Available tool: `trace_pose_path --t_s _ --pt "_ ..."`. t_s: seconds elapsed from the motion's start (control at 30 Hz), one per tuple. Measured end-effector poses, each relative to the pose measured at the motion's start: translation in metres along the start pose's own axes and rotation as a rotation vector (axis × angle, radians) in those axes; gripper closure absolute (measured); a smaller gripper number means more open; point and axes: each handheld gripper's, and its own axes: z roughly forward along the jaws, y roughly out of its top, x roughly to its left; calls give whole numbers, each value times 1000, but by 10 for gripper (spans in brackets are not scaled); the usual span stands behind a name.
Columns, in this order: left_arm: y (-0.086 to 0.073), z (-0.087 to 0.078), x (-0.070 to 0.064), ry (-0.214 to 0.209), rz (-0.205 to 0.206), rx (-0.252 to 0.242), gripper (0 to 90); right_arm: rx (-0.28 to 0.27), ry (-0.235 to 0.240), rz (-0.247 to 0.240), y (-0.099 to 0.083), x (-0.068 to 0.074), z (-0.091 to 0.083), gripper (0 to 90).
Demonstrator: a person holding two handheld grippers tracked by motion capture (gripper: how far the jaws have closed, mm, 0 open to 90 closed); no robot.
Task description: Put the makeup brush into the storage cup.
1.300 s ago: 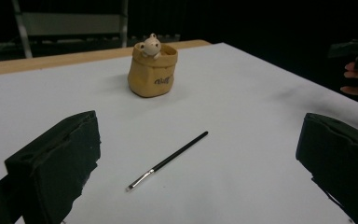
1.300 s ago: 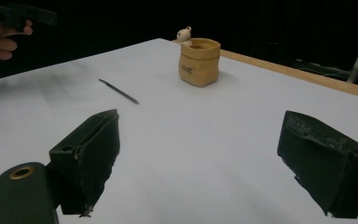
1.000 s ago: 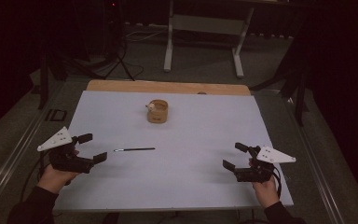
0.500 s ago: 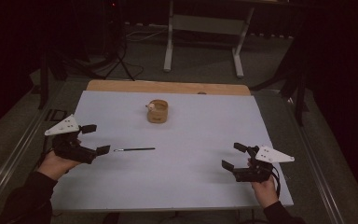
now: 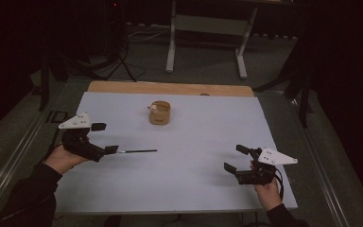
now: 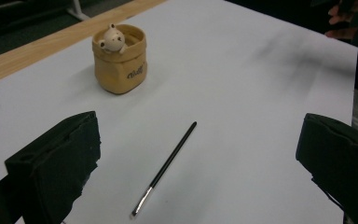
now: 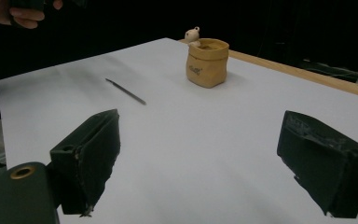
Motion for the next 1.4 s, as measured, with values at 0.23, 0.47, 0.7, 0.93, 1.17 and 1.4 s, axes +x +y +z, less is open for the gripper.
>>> trace_pose_path --t_s 0.23,0.47,0.7,0.93,1.17,1.4 --pt "8 7 1 -23 28 58 0 1 3 0 0 0 1 132" --pt "16 17 2 -40 60 125 0 1 5 -1 0 0 1 132" --pt "25 26 3 -42 92 176 0 1 8 -2 0 1 1 131" --pt "34 34 4 -52 114 237 0 -1 11 2 0 0 1 130" --pt "37 43 5 -56 141 282 0 1 11 1 0 0 1 130" --pt "40 59 4 -61 182 389 0 2 11 -1 0 0 2 131"
